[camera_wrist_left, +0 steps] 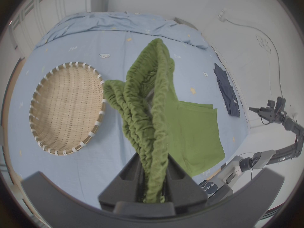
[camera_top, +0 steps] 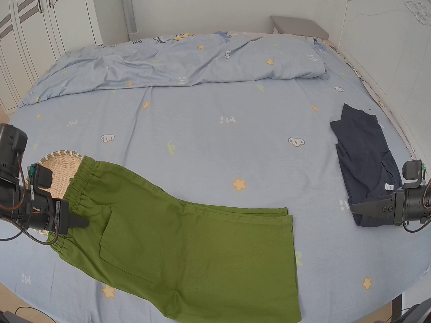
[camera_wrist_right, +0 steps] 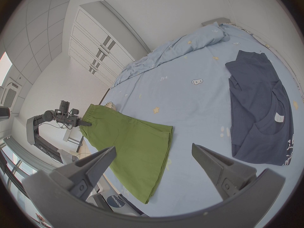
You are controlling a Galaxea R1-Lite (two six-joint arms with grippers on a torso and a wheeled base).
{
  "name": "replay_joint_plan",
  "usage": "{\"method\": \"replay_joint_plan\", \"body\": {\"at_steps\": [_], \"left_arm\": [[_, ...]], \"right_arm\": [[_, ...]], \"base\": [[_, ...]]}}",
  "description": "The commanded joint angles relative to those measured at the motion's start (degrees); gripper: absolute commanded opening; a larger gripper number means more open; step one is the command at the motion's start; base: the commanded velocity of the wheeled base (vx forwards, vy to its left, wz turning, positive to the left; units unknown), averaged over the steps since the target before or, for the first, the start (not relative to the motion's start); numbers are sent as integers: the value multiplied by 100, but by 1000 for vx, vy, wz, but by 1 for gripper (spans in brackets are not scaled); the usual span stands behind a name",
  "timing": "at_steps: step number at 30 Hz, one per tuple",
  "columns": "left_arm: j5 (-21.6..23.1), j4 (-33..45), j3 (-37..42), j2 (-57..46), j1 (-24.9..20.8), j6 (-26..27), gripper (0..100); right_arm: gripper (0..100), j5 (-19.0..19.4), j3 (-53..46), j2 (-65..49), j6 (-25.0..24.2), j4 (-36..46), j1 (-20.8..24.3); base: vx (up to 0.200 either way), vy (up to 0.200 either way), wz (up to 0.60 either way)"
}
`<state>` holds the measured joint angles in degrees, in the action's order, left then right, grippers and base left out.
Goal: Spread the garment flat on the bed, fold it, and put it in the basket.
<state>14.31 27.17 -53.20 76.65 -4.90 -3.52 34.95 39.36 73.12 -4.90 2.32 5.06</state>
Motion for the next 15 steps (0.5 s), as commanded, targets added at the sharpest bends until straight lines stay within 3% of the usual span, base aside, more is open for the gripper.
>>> {"method": "replay_joint_plan", "body": {"at_steps": [1,2,3,8,15], "left_arm": [[-834,596,-991,271,-1382,-404,0],[-834,596,-991,271,-1382,-404,0],[-1009,772,-1316,473,-1821,-702,0],[-1326,1211,-1861,1071,-2762,-1326,0],[-1554,895,-1905,1792,-3808,-2214,0]], "right_arm": [[100,-6,-60,-131,7,-21,13],[100,-6,-60,-131,7,-21,13],[100,-6,-52,-149,-2,-21,4],[100,-6,-16,-149,-11,-12,4],[100,-32,-25,-140,-20,-3,4]], "base": [[0,0,0],[0,0,0],[0,0,0],[0,0,0],[0,0,0]]}}
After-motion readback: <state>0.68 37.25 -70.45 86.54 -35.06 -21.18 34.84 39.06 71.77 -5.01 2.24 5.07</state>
